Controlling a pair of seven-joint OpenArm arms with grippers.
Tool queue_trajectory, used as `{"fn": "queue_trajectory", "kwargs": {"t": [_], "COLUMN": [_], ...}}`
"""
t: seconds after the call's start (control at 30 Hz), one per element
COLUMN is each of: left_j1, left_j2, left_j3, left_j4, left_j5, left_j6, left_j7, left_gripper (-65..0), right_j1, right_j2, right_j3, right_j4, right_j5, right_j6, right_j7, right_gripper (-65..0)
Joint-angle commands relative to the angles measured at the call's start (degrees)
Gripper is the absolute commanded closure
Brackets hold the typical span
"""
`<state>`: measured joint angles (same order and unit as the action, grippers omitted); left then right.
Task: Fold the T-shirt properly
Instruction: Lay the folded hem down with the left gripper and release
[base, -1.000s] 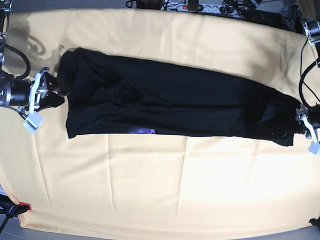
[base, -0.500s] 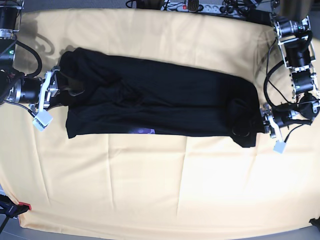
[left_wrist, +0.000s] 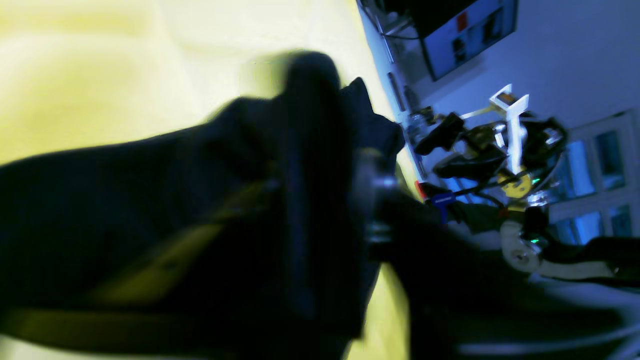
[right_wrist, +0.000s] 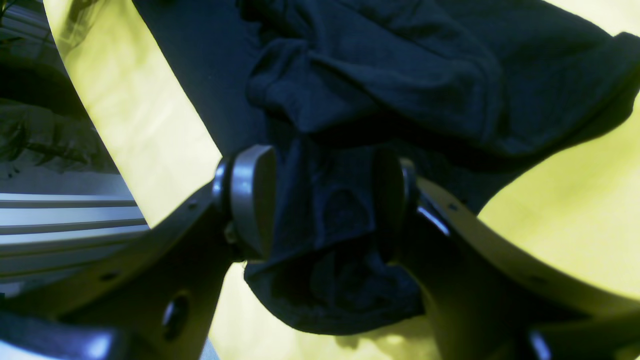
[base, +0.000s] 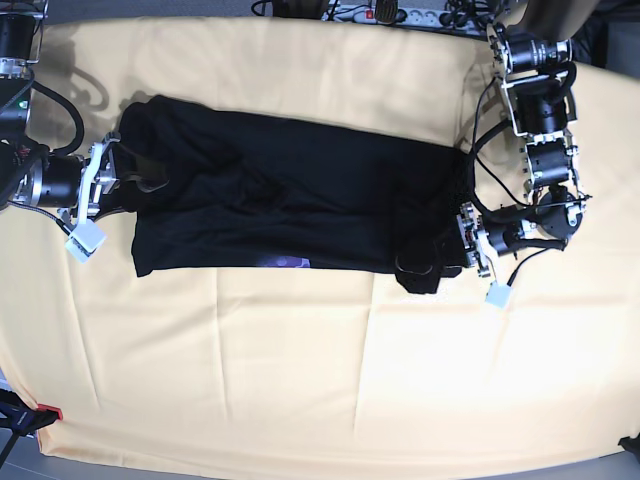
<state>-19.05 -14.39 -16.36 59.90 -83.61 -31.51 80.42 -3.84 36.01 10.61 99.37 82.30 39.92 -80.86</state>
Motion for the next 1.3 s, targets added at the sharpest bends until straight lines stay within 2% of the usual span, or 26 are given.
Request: {"fn": "queue_trajectory", "kwargs": {"t": [0.0, 0.03, 0.07, 0.23, 0.33, 0.6, 0.7, 0.8, 1.03, 1.13, 1.27], "left_j1": [-1.49, -1.62, -1.62, -1.66, -1.57, -1.77, -2.91, -3.52, -2.71, -3.43, -4.00], "left_j2": [-0.55, -0.55, -0.52, -0.85, -0.66, 1.42, -0.13, -1.25, 6.01, 5.33, 2.36], "left_j3": [0.83, 1.70, 2.49, 5.42, 5.77, 8.33, 7.61, 5.18, 4.33, 3.78, 1.29], "left_j4": [0.90, 0.90, 0.90, 0.90, 0.90, 0.90, 0.90, 0.90, 0.90, 0.90, 0.90], "left_j5": [-1.39, -1.39, -1.39, -1.39, -1.39, -1.39, -1.39, -1.39, -1.39, -1.39, -1.39], "left_j6": [1.33, 2.32, 3.23, 3.87, 5.90, 5.51, 1.25, 2.43, 2.89, 2.60, 2.73], "left_j7": [-0.42, -0.42, -0.42, -0.42, -0.42, -0.42, -0.42, -0.42, -0.42, -0.42, -0.42], "left_gripper": [-38.6, -41.6, -42.1, -42.0, -42.0, -42.0, -42.0, -42.0, -42.0, -42.0, -42.0], "right_j1": [0.83, 0.85, 0.83, 0.85, 0.85, 0.85, 0.85, 0.83, 1.01, 0.98, 0.98], "right_j2": [1.14, 1.14, 1.14, 1.14, 1.14, 1.11, 1.11, 1.09, 0.31, 0.20, 0.17], "right_j3": [0.70, 0.70, 0.70, 0.70, 0.70, 0.70, 0.70, 0.70, 0.70, 0.70, 0.70], "right_j4": [0.66, 0.66, 0.66, 0.66, 0.66, 0.66, 0.66, 0.66, 0.66, 0.66, 0.66], "right_j5": [1.22, 1.25, 1.25, 1.44, 1.44, 1.46, 1.46, 1.42, 1.44, 1.40, 1.42], "right_j6": [0.08, 0.08, 0.08, 0.08, 0.08, 0.08, 0.08, 0.08, 0.08, 0.08, 0.08], "right_j7": [0.86, 0.86, 0.86, 0.86, 0.86, 0.86, 0.86, 0.86, 0.86, 0.86, 0.86], "right_gripper": [-33.0, -33.0, -33.0, -33.0, -33.0, -33.0, -33.0, -33.0, -33.0, -33.0, -33.0]}}
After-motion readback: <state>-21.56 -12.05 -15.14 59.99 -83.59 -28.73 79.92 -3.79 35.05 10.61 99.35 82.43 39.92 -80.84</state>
